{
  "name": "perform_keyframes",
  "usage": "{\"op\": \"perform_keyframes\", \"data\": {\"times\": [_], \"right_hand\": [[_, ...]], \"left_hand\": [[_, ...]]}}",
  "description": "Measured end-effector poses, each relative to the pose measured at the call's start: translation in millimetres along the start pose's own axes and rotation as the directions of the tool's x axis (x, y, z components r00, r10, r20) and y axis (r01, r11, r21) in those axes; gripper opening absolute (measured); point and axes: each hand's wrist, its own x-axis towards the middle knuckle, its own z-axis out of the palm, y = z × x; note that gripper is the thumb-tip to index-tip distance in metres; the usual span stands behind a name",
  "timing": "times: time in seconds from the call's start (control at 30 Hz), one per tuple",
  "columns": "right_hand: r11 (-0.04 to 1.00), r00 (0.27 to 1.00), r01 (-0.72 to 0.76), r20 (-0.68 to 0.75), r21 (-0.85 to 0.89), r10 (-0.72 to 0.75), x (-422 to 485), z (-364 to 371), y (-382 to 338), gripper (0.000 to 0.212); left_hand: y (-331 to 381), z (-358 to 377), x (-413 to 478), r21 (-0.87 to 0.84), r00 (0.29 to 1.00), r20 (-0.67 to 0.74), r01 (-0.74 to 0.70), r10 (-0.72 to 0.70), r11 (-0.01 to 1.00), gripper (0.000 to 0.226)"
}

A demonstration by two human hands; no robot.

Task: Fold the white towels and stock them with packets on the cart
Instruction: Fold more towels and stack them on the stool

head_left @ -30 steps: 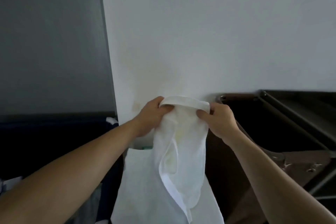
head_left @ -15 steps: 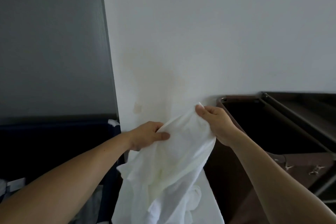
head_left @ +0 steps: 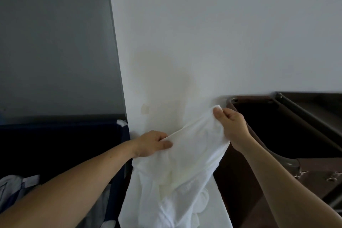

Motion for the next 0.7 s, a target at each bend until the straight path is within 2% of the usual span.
{"op": "perform_keyframes", "data": {"times": [0.13,0.3,0.37,0.4,0.47,0.5,0.53,0.63,0.7], "right_hand": [[0.997,0.997,0.005,-0.083,0.074,0.001,7,-9,2,0.053],[0.999,0.999,-0.037,0.040,0.034,0.036,7,-7,9,0.054],[0.998,0.993,-0.028,0.115,-0.051,0.033,2,-2,5,0.051],[0.994,0.988,-0.008,0.154,-0.109,0.025,0,2,3,0.049],[0.981,0.971,0.048,0.239,-0.187,-0.002,-6,15,-3,0.048],[0.978,0.963,0.071,0.270,-0.197,-0.015,-9,21,-5,0.048],[0.978,0.957,0.083,0.288,-0.193,-0.025,-12,27,-7,0.045],[0.980,0.960,0.103,0.273,-0.170,-0.054,-18,36,-8,0.023],[0.988,0.954,0.077,0.298,-0.134,-0.034,-21,33,-1,0.010]], "left_hand": [[-24,-2,-2,0.067,0.997,0.045,0.061,-0.064,0.996,0.034],[-22,-8,-5,0.069,0.996,-0.071,0.063,-0.059,0.996,0.025],[-15,-8,-4,0.125,0.997,-0.055,0.066,-0.060,0.990,0.021],[-7,-7,-4,0.167,0.999,-0.021,0.045,-0.042,0.985,0.031],[12,-1,-1,0.139,0.999,0.027,-0.038,0.034,0.990,0.077],[25,3,0,0.078,0.996,0.030,-0.087,0.085,0.993,0.090],[38,7,3,0.020,0.991,0.028,-0.132,0.132,0.991,0.091],[58,13,9,0.000,0.981,-0.020,-0.193,0.193,0.981,0.055],[57,7,9,-0.016,0.971,-0.098,-0.219,0.216,0.976,0.039]]}}
